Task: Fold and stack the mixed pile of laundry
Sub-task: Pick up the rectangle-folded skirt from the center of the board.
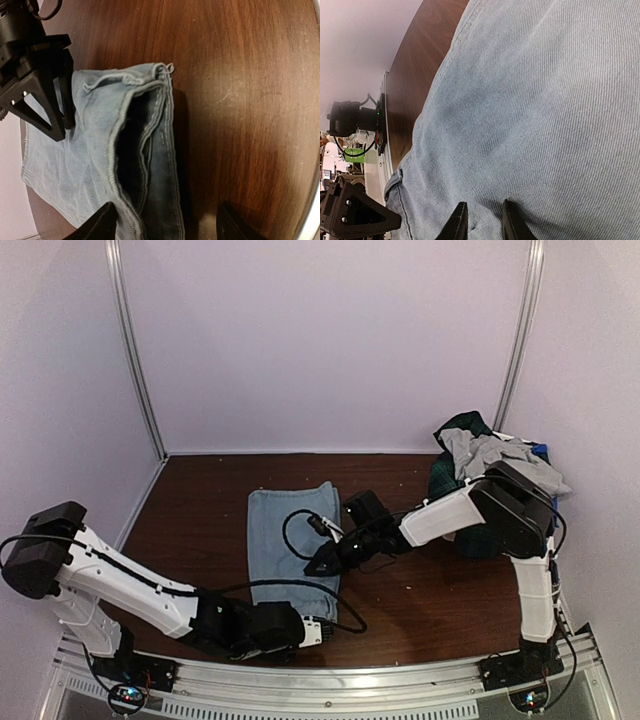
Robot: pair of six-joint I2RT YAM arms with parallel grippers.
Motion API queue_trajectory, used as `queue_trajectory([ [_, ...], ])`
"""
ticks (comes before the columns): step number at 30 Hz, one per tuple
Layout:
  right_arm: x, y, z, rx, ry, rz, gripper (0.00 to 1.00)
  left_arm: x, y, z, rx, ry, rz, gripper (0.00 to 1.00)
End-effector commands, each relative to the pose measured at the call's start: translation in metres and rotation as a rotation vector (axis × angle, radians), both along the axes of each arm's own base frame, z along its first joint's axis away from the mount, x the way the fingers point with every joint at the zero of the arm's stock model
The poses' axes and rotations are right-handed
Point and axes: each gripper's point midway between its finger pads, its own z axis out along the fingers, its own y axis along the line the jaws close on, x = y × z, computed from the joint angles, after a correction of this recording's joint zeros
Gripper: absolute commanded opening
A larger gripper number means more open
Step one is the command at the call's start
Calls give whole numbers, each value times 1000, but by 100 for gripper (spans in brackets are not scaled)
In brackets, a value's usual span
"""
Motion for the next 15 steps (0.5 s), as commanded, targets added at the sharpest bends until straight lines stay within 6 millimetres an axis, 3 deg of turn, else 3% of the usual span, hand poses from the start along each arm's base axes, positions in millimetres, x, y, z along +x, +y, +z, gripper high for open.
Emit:
queue_trajectory([
  [1, -5, -10, -28, -53, 38, -4, 25, 10, -14, 3, 42, -121, 12, 69],
  [7, -8, -12, -35, -66, 48, 1, 25, 34, -6, -8, 167, -286, 110, 58],
  [15, -9, -14, -40, -74, 55, 7, 24, 44, -3, 12, 147, -379, 158, 28],
])
